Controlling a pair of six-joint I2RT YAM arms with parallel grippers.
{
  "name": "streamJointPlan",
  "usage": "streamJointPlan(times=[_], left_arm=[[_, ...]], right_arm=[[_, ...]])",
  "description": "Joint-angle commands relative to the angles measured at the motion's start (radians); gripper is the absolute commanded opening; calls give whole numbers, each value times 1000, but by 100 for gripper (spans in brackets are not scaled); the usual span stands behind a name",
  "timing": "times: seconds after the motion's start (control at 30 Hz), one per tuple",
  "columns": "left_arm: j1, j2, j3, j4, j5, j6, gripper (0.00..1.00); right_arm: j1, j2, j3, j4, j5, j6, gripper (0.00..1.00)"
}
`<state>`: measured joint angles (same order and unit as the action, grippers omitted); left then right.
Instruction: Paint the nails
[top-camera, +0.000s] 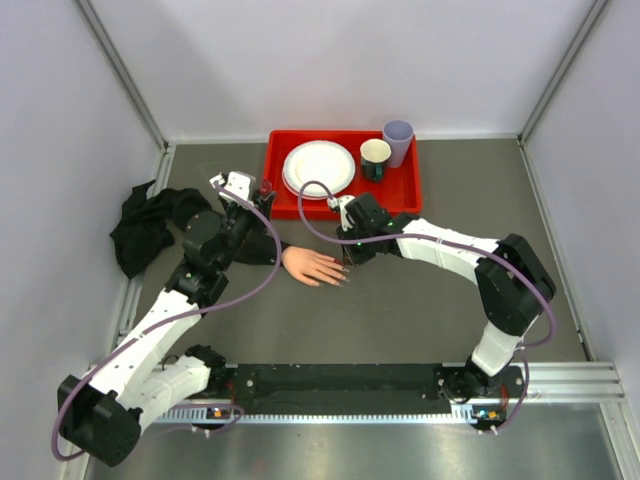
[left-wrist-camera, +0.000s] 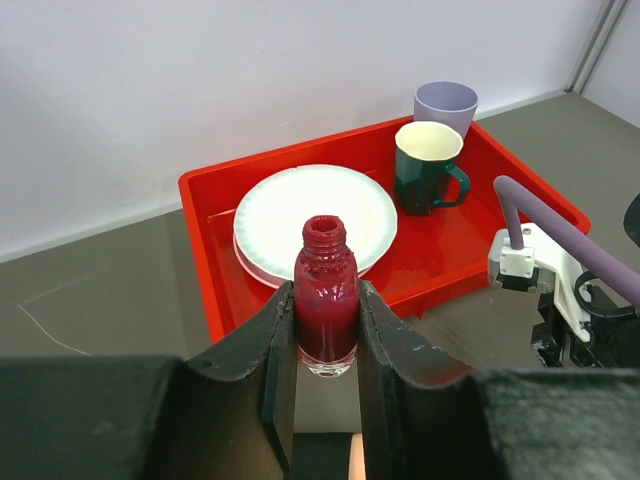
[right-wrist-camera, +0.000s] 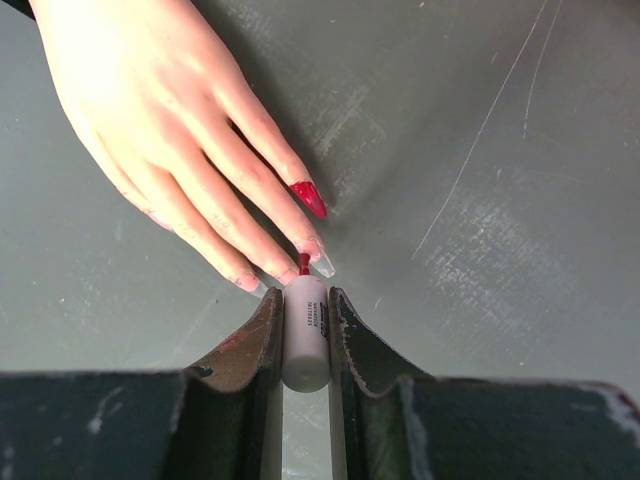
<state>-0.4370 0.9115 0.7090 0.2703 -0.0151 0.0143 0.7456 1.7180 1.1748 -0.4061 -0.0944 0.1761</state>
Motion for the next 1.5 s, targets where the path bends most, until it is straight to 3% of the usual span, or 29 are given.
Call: streamJointPlan(times=[0.0, 1.47], left_arm=[[6, -26, 3, 63, 10, -11, 0], [4, -23, 4, 58, 10, -8, 0]], right_arm=[[11, 3, 56, 33, 13, -13, 0], [9, 9, 34, 23, 13, -13, 0]])
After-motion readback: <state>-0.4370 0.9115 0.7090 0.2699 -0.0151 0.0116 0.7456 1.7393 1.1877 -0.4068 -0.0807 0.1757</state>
